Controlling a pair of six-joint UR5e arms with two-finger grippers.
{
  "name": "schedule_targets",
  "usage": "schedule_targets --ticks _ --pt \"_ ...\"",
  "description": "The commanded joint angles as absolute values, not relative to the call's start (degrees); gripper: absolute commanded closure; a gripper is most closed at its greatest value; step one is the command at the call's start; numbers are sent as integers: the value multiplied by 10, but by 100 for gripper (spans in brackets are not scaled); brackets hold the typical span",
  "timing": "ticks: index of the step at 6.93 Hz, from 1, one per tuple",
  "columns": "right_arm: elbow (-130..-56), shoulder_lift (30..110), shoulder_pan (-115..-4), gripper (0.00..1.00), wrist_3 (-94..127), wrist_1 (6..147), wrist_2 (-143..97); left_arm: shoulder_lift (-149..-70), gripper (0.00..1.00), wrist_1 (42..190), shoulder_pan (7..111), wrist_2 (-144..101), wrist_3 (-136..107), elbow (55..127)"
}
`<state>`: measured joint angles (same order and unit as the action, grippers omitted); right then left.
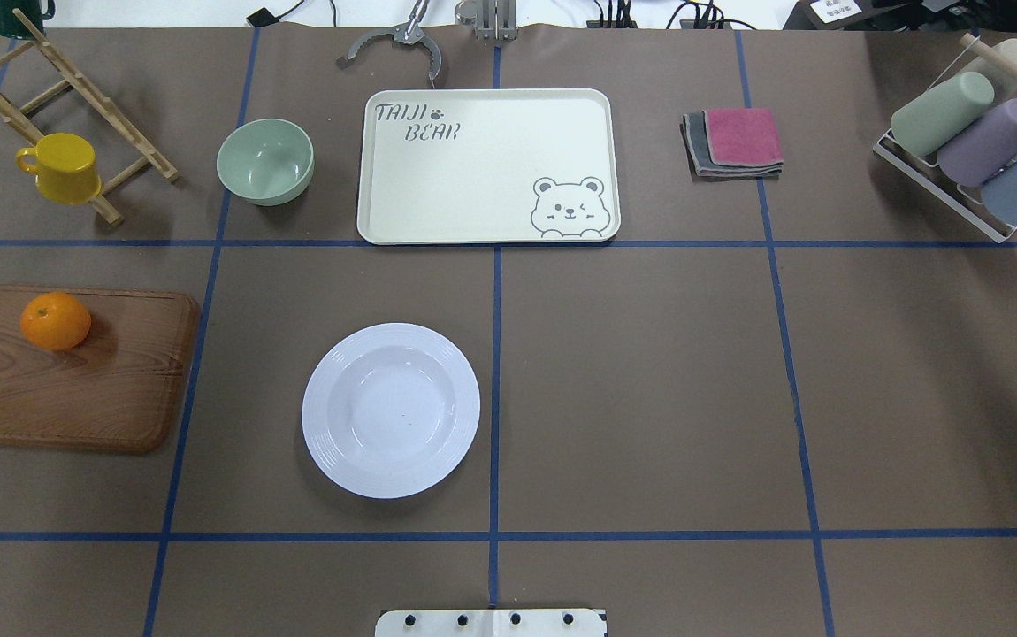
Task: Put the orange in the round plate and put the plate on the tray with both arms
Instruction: 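Move the left gripper to the orange while the right gripper approaches the white plate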
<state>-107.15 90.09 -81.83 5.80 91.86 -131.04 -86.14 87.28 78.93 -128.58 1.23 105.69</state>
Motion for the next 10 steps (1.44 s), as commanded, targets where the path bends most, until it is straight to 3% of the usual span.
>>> schedule_targets --ticks 1,4,7,10 --pt "-1078 897 -811 0 64 918 -1312 -862 1 873 789 -1286 11 1058" --pt "-1114 827 -719 0 234 885 -1493 -869 1 895 785 -1288 -78 1070" --pt "-1061 788 -576 0 546 585 -1483 -870 1 956 741 -1291 -189 1062" --pt "-1006 738 -379 0 869 323 -1265 -870 1 1033 686 -1290 -299 1041"
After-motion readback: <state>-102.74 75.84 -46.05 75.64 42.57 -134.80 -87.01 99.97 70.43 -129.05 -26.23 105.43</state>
